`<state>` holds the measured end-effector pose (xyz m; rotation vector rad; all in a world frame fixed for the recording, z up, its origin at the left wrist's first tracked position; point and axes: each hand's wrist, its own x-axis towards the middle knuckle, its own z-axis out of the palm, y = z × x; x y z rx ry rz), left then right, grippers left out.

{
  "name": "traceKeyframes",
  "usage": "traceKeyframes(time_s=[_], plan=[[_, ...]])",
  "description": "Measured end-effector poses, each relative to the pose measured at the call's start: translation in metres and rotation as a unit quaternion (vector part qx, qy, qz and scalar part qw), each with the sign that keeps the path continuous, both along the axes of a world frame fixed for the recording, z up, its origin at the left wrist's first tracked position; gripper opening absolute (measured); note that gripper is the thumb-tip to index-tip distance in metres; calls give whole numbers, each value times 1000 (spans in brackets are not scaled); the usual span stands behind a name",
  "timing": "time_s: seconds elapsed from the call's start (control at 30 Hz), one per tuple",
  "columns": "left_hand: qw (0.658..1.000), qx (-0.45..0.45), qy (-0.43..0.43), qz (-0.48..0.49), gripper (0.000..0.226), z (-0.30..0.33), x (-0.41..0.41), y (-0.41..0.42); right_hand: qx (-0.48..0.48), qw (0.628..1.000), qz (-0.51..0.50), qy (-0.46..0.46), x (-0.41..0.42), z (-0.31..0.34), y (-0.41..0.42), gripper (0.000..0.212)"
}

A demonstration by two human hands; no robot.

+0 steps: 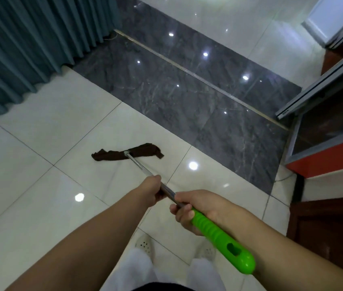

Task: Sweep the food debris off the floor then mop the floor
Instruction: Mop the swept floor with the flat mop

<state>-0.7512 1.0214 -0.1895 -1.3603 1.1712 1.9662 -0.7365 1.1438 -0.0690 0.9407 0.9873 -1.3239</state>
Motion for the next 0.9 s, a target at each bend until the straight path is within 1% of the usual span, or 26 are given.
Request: traceKeyframes(time_s=[0.07,0.2,0.3,0.4,0.63,0.8,0.9], plan=[[999,-11,10,32,15,0,-12,-2,-4,1000,6,14,-16,-1,-6,9],[996,-26,16,82,15,0,-31,2,-4,998,65,23,-46,-6,-7,17],[990,-32,17,135,27,5,-44,21,-9,994,104,21,-67,-7,9,19],[983,-38,13,180,31,9,-55,49,-16,988,150,12,-88,-8,36,22],[964,-46,2,262,30,5,-60,102,-36,973,228,-5,-116,-17,89,22],[954,-49,-5,296,27,7,-55,123,-60,957,280,-48,-136,-20,110,30],[948,-63,-4,311,25,9,-53,133,-65,947,310,-57,-147,-17,118,28]])
